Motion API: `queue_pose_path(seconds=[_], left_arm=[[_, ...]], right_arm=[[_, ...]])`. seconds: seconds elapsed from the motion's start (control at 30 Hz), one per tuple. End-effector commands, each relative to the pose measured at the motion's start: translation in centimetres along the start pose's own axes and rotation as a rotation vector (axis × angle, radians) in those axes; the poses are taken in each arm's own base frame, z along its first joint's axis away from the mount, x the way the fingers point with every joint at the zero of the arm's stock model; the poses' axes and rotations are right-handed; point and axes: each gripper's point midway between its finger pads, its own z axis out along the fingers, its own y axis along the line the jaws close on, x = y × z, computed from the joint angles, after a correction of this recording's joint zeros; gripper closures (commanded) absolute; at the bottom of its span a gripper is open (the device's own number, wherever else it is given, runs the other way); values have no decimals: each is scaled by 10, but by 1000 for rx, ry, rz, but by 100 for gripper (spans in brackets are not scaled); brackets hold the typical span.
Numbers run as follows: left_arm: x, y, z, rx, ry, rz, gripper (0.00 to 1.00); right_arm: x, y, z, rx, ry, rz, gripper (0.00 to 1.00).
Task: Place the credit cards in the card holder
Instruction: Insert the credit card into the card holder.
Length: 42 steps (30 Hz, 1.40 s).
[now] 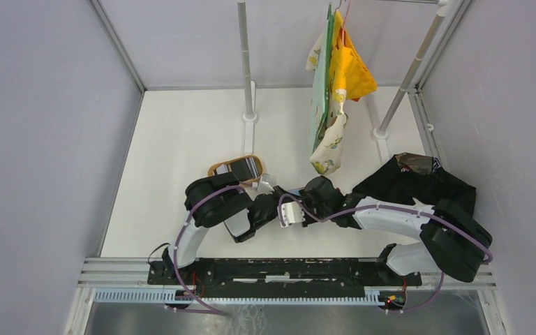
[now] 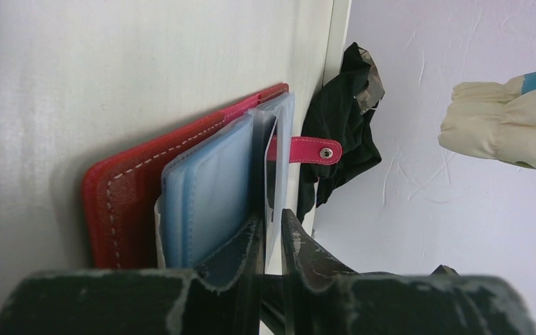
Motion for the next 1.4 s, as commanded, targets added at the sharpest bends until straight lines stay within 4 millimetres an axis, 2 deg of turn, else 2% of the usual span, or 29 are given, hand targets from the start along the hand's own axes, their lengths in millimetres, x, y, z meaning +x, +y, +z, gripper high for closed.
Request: queue_pose_path(seconds=[0.0,0.53,0.87,0.97,1.2,1.37], left_arm=[[14,31,-3,-100,78,-20,78],[0,22,-9,-101,41,44,77],[-8,20,-18,-156,17,169,79],[-12,23,-21,-190,6,207,82],[-13,33,-25,-239,6,244,88],[-18,37,-27,-261,-9,262,91]], right_arm=[[14,-8,-8,39,53,24,97],[27,-14,-17,31,75,67,97],[6,-29,-33,37,-105,187,89],[0,-36,-31,63,-131,227,89],[-13,-45,-19,78,-161,334,96],[-13,-51,-4,143,-81,404,98]])
